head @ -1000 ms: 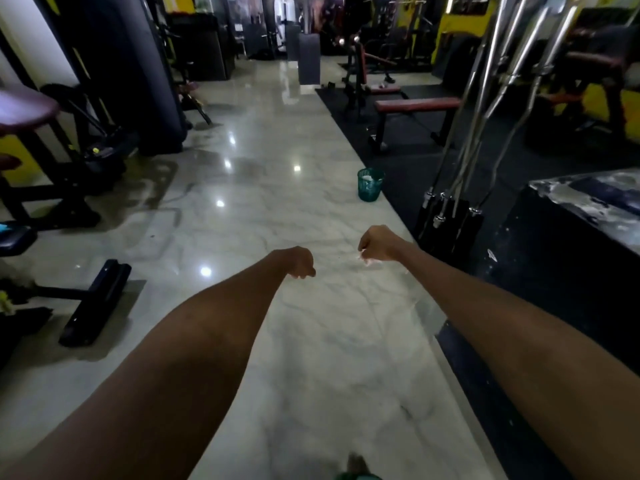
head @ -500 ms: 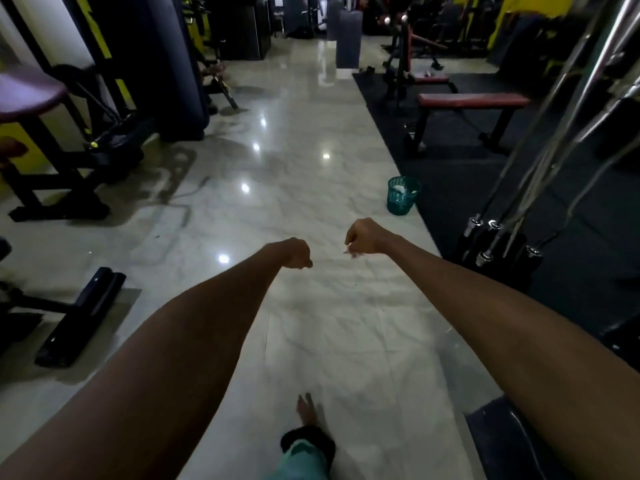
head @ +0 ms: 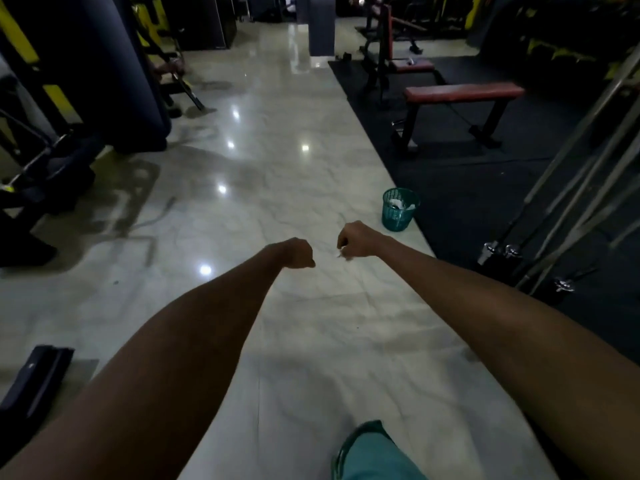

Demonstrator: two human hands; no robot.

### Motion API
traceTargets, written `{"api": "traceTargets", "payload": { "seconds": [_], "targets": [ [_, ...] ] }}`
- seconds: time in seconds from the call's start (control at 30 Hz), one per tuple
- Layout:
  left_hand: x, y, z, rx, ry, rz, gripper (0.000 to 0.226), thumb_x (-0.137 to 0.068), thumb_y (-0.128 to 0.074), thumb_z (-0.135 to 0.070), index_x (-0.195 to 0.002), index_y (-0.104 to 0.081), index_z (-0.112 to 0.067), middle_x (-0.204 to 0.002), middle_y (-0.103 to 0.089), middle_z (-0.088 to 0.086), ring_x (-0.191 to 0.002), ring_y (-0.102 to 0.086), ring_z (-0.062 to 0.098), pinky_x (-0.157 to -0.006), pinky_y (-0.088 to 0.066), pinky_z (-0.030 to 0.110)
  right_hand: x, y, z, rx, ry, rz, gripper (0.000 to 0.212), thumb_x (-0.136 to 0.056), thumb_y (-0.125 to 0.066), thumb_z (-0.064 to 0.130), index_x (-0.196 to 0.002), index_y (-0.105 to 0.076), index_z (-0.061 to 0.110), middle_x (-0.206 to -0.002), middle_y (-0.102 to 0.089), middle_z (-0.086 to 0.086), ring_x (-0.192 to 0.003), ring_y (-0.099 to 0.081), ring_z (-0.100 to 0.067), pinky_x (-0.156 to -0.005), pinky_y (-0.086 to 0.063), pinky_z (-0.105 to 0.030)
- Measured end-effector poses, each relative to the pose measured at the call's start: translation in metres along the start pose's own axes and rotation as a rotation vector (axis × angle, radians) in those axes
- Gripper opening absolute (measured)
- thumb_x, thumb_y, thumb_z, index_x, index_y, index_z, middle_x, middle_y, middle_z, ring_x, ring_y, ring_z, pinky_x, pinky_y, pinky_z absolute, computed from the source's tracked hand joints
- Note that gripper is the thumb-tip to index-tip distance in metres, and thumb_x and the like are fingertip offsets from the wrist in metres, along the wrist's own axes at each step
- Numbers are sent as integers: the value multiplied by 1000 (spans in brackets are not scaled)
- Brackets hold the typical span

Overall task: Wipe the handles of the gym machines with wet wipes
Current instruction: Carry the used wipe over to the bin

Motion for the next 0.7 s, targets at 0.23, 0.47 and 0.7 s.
{"api": "traceTargets", "payload": {
  "seconds": [0.23,0.47,0.7],
  "targets": [
    [-150,45,71,47,51,43,40,-101,-41,-27,-129,-54,-2,-136,-50,16,-126,-45,29,-103,-35,32,-153,43,-55,33,4,1,27,-78,-74,16,-95,-71,-4,-96,-71,-17,-91,-66,-24,-66,-38,-18],
    [-290,144,128,127,73,-38,41,-102,-37,-27,-129,-54,-2,-138,-49,15,-128,-44,27,-103,-32,30,-297,121,-115,62,8,-9,18,-76,-72,10,-88,-72,-4,-90,-71,-19,-89,-67,-25,-62,-37,-19],
    [-413,217,176,24,30,-54,36,-98,-48,-23,-123,-58,1,-133,-53,16,-123,-48,28,-100,-35,30,-437,169,-155,-1,20,2,21,-79,-69,6,-95,-70,-7,-98,-69,-21,-92,-66,-28,-53,-38,-12]
  ]
}}
Point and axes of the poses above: each hand's wrist, its own x-axis away from the middle knuckle, its own y-axis out of the back of the hand, z = x × y, the point moved 10 cm from there along -x, towards the middle knuckle
